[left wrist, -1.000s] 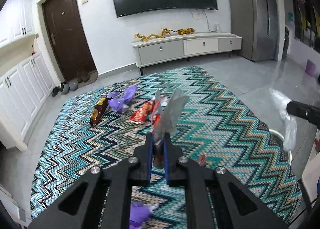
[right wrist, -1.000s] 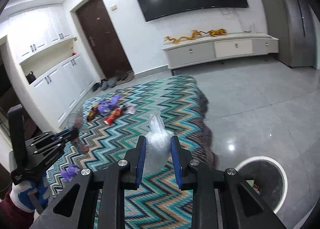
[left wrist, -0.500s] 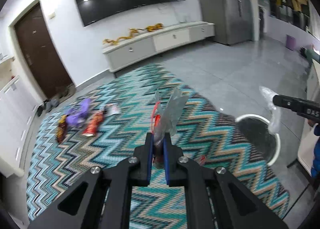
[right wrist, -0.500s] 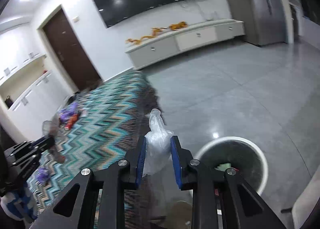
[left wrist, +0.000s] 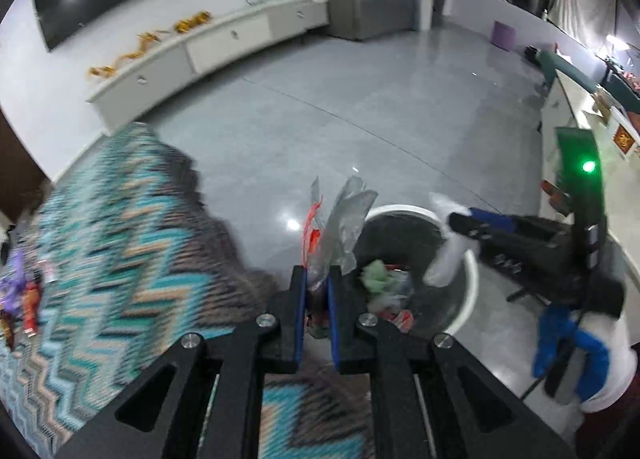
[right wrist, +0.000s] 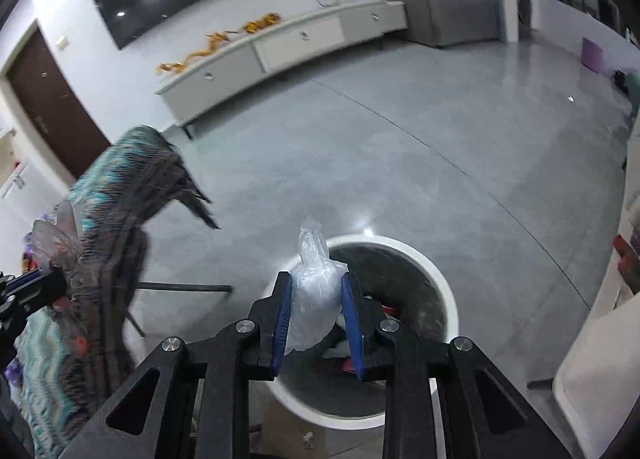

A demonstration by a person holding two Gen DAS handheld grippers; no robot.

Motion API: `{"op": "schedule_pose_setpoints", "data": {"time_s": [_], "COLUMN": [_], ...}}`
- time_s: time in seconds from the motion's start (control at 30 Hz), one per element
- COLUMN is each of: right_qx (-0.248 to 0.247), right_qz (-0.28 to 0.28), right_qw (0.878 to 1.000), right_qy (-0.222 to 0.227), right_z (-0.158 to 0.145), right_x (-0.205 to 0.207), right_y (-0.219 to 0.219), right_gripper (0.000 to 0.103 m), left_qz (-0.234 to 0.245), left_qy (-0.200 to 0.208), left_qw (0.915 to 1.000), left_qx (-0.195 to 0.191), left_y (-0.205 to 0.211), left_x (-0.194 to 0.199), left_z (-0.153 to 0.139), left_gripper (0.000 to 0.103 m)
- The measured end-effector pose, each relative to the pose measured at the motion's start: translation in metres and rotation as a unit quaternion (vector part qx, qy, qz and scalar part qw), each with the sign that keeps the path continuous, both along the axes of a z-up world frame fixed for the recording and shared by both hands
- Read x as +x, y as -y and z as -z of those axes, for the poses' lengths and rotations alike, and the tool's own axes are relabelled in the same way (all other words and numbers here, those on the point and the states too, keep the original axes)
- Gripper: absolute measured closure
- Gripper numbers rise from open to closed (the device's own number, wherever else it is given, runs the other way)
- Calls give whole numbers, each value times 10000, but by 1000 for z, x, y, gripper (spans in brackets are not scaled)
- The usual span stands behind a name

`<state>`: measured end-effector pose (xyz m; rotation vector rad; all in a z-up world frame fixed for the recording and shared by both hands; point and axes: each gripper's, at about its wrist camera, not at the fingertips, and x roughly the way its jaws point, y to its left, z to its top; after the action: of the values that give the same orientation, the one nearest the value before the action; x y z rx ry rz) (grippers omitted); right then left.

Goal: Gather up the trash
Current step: 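Carry both items to the trash bin and release them inside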

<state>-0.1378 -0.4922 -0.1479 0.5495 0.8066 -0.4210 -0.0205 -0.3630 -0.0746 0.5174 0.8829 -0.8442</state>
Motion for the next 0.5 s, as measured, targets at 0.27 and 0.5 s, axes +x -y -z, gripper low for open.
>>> {"op": "schedule_pose_setpoints", "data": {"time_s": [0.27,0.5], "right_qx": [156,66], "right_qz": [271,320], "right_qw": [9990,9987], "right_qy": [-334,-382], "right_z": [24,18], "right_x": [-1,-3], "right_y": [26,26], "right_gripper": [74,59], "left_qz": [270,221], "left_qy": [-807,-773], "left_qw": [9961,9950], "left_qx": [-241,-592], "left_y": [53,44], "left_x": [8,11], "left_z": [20,2], "left_gripper": [74,50]}}
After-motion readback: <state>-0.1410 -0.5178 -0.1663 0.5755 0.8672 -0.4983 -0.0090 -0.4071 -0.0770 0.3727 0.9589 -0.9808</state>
